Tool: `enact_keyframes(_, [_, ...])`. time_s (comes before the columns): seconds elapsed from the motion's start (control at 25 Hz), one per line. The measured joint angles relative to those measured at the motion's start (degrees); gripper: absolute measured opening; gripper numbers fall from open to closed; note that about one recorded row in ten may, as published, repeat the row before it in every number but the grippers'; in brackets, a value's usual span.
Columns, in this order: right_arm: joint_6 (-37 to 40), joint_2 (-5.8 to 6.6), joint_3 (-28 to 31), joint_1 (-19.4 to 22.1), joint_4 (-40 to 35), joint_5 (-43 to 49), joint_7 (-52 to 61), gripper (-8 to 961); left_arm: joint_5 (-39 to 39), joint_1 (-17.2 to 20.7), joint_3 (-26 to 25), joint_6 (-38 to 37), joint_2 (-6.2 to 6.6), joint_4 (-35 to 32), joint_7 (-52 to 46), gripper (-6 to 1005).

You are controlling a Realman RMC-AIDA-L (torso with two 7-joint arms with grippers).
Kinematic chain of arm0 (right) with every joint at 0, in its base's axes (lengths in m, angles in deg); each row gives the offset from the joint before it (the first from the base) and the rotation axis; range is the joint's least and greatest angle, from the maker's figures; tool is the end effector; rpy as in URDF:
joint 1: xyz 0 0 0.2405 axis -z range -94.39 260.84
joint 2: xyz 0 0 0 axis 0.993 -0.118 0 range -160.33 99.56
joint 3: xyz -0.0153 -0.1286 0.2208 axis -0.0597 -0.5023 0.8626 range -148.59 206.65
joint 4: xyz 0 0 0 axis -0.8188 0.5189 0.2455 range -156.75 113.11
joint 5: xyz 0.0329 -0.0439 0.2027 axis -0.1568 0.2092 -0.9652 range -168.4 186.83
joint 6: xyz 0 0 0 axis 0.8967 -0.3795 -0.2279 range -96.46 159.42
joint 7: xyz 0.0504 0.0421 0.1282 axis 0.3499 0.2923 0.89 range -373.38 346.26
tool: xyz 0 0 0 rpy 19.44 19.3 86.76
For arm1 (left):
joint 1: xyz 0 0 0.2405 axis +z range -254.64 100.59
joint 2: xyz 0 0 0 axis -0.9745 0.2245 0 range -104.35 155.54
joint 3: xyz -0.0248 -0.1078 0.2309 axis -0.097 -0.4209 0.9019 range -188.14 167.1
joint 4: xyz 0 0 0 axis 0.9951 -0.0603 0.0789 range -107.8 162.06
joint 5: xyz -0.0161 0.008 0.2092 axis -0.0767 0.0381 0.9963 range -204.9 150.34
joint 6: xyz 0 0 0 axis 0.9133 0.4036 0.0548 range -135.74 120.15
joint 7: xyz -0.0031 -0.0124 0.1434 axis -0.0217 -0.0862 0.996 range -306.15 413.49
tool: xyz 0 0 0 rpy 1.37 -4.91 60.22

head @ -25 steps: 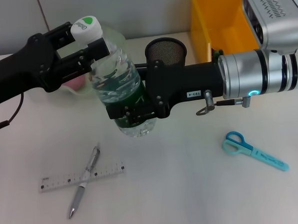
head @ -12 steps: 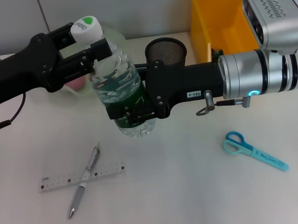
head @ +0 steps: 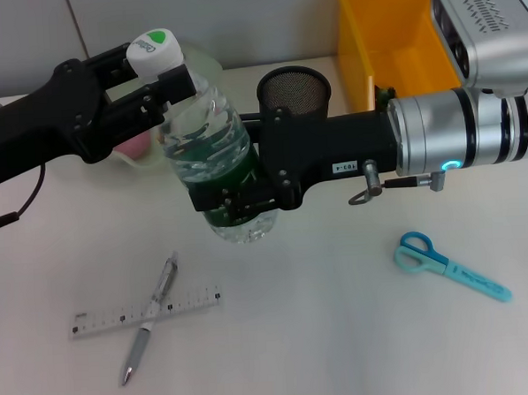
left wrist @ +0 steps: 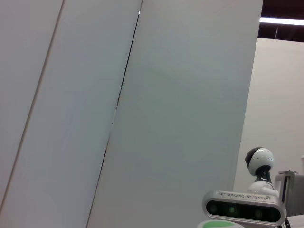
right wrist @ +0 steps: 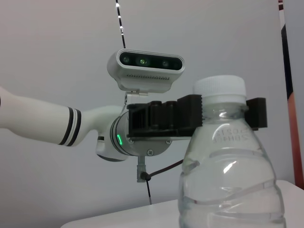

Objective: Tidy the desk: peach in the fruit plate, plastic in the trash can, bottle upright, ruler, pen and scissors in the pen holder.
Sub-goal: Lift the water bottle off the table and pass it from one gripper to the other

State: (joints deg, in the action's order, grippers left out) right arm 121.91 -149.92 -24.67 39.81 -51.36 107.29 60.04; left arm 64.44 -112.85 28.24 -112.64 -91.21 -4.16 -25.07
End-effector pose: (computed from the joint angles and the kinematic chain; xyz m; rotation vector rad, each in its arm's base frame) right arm 0.1546 0.3573 -0.0362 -2.9196 0.2445 1.0007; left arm -0.1916 0.3387 0.0397 -2.6369 -0.3935 -1.4074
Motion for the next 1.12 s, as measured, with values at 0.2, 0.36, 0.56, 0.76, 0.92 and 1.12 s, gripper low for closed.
enact_keyframes(0.2, [0.0,0.00,0.0,0.0,0.0,0.0,0.1,765,0.0,0.0,0.0,-0.2,0.00,0.0,-0.1,520])
enact_keyframes(0.36, [0.2,0.00,0.0,-0.1,0.0,0.0,0.1,765,0.1,0.0,0.0,-0.2,0.03,0.0,-0.1,514])
enact_keyframes(0.56, [0.2,0.00,0.0,-0.2,0.0,0.0,0.1,765,0.2,-0.1,0.2,-0.4,0.11,0.0,-0.4,507])
enact_keyframes(0.76, [0.3,0.00,0.0,-0.2,0.0,-0.1,0.1,765,0.2,-0.1,0.2,-0.5,0.19,0.0,-0.6,459])
enact_keyframes(0.92, [0.9,0.03,0.0,0.0,0.0,-1.2,0.2,765,0.2,-0.1,0.2,-0.5,0.19,0.0,-0.6,449])
enact_keyframes(1.12, [1.7,0.16,0.0,0.1,-0.4,-1.4,0.7,765,0.0,-0.1,0.2,-0.7,0.28,0.0,-0.8,449])
